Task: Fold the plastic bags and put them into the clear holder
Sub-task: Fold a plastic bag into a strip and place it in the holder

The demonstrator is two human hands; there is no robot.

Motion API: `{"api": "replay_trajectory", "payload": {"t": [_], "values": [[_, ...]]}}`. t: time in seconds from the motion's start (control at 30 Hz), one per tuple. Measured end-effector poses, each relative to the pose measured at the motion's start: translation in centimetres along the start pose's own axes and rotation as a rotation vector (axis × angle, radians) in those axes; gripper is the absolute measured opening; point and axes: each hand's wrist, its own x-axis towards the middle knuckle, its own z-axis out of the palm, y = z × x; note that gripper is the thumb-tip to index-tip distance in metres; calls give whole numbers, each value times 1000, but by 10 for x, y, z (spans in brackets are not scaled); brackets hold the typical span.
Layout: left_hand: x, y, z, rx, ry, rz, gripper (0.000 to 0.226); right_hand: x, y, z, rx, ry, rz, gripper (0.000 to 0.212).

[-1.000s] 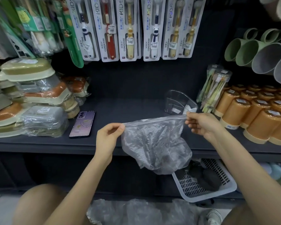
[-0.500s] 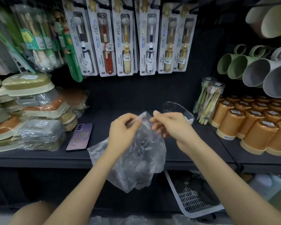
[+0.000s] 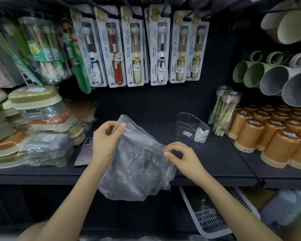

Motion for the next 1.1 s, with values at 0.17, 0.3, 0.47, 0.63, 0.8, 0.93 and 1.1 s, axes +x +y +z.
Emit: {"api": "replay_trajectory", "payload": {"t": [0.17, 0.3, 0.47, 0.63, 0.8, 0.93, 1.1], "values": [[4, 4, 0, -28, -11, 34, 34, -4, -10, -2, 413, 80, 148, 13], [7, 3, 3, -74, 19, 31, 43, -1, -14, 0, 483, 151, 212, 11], [9, -7, -2, -61, 10, -20, 42, -1, -5, -17, 403, 41, 247, 15], [11, -17, -10, -55, -57, -125, 46, -3, 12, -42, 242, -163, 280, 15], [21, -35, -11, -106, 13, -266, 31, 5, 24, -62, 91, -238, 315, 34], [39, -56, -1, 39, 114, -223, 41, 35, 42, -71, -253, 119, 191, 21], [75, -90, 18, 228, 287, -334, 43, 34, 30, -52, -356, 304, -91, 49]]}}
